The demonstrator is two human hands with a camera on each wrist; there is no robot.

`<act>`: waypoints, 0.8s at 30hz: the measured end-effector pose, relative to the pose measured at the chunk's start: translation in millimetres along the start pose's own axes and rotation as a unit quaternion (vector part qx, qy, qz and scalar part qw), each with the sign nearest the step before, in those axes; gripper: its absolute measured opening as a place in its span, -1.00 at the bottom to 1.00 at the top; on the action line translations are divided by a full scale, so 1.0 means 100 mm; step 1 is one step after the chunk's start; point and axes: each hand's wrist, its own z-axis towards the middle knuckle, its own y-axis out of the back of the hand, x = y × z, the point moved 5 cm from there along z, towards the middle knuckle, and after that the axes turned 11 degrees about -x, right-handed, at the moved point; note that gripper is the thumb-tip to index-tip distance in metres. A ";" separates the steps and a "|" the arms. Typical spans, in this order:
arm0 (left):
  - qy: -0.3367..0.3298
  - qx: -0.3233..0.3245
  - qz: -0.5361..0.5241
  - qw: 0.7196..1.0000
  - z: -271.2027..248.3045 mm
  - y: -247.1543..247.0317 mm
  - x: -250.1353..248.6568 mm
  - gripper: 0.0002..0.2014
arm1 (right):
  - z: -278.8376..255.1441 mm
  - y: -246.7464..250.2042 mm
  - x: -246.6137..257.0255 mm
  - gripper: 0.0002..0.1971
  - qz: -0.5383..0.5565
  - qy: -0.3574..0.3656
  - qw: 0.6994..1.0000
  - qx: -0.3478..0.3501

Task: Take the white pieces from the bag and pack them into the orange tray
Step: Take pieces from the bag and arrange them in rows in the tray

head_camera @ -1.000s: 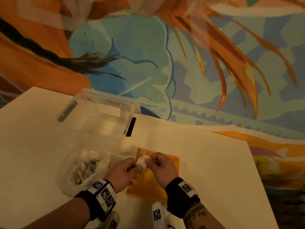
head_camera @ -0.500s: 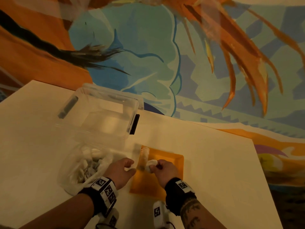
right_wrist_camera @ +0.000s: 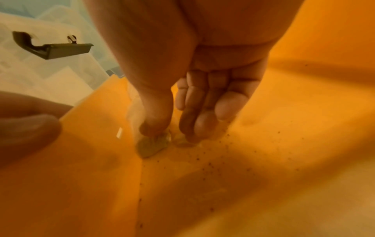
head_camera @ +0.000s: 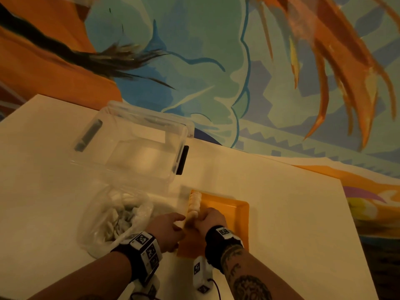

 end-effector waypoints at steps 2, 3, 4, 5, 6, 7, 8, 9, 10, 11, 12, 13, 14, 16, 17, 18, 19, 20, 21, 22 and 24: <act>0.000 0.003 -0.005 1.000 0.01 0.00 0.01 -0.45 | 0.03 -0.01 -0.05 -0.53 -0.031 -0.020 0.999 0.006; 0.000 0.005 -0.007 1.000 0.02 0.00 0.01 -0.45 | 0.05 -0.02 -0.06 -0.55 -0.046 -0.020 0.999 0.011; 0.000 0.007 -0.008 1.000 0.02 -0.01 0.01 -0.44 | 0.07 -0.03 -0.04 -0.61 -0.060 -0.011 0.998 0.013; 0.000 0.009 -0.008 1.000 0.02 -0.01 0.01 -0.44 | 0.09 -0.05 -0.02 -0.67 -0.072 0.001 0.997 0.012; 0.000 0.011 -0.006 1.000 0.02 -0.01 0.01 -0.44 | 0.11 -0.06 0.00 -0.72 -0.079 0.010 0.997 0.007; 0.000 0.012 -0.003 1.000 0.02 -0.01 0.01 -0.44 | 0.12 -0.07 0.03 -0.76 -0.079 0.014 0.997 0.001; 0.000 0.011 0.000 1.000 0.02 -0.01 0.00 -0.43 | 0.12 -0.07 0.04 -0.78 -0.077 0.014 0.997 -0.004; 0.000 0.009 0.004 1.000 0.01 -0.01 0.00 -0.43 | 0.12 -0.07 0.06 -0.79 -0.072 0.012 0.997 -0.006; -0.001 0.006 0.007 1.000 0.01 0.00 0.00 -0.43 | 0.11 -0.06 0.06 -0.80 -0.069 0.012 0.998 -0.005; -0.002 0.004 0.008 1.000 0.01 0.00 0.00 -0.43 | 0.10 -0.06 0.06 -0.81 -0.067 0.013 0.998 -0.002; -0.003 0.002 0.008 1.000 0.00 0.00 0.00 -0.44 | 0.09 -0.05 0.06 -0.80 -0.063 0.018 0.998 0.001; -0.003 0.000 0.007 1.000 -0.01 0.00 0.00 -0.44 | 0.06 -0.03 0.06 -0.77 -0.060 0.021 0.998 0.005; -0.003 -0.002 0.007 1.000 -0.02 0.00 -0.01 -0.45 | 0.04 -0.03 0.04 -0.74 -0.057 0.023 0.998 0.011; -0.005 -0.011 0.016 1.000 -0.04 0.00 -0.03 -0.47 | -0.05 0.01 0.00 -0.68 -0.056 0.027 0.998 0.029; -0.009 -0.014 0.024 1.000 -0.05 0.01 -0.04 -0.49 | -0.11 0.04 -0.01 -0.65 -0.058 0.034 0.997 0.041; -0.012 -0.018 0.028 0.999 -0.06 0.01 -0.06 -0.50 | -0.18 0.05 -0.03 -0.65 -0.059 0.048 0.996 0.056; -0.014 -0.021 0.029 0.999 -0.07 0.01 -0.06 -0.51 | -0.26 0.03 -0.04 -0.66 -0.059 0.064 0.993 0.080; -0.016 -0.025 0.027 0.999 -0.08 0.02 -0.07 -0.52 | -0.34 0.00 -0.05 -0.70 -0.050 0.088 0.989 0.112; -0.020 -0.030 0.032 0.999 -0.10 0.02 -0.07 -0.52 | -0.45 -0.03 -0.04 -0.78 -0.036 0.113 0.982 0.149; -0.027 -0.035 0.043 0.998 -0.11 0.03 -0.07 -0.53 | -0.56 -0.05 -0.03 -0.89 -0.030 0.134 0.973 0.183; -0.045 -0.050 0.073 0.995 -0.14 0.04 -0.08 -0.54 | -0.70 -0.12 -0.05 -0.88 -0.055 0.171 0.959 0.217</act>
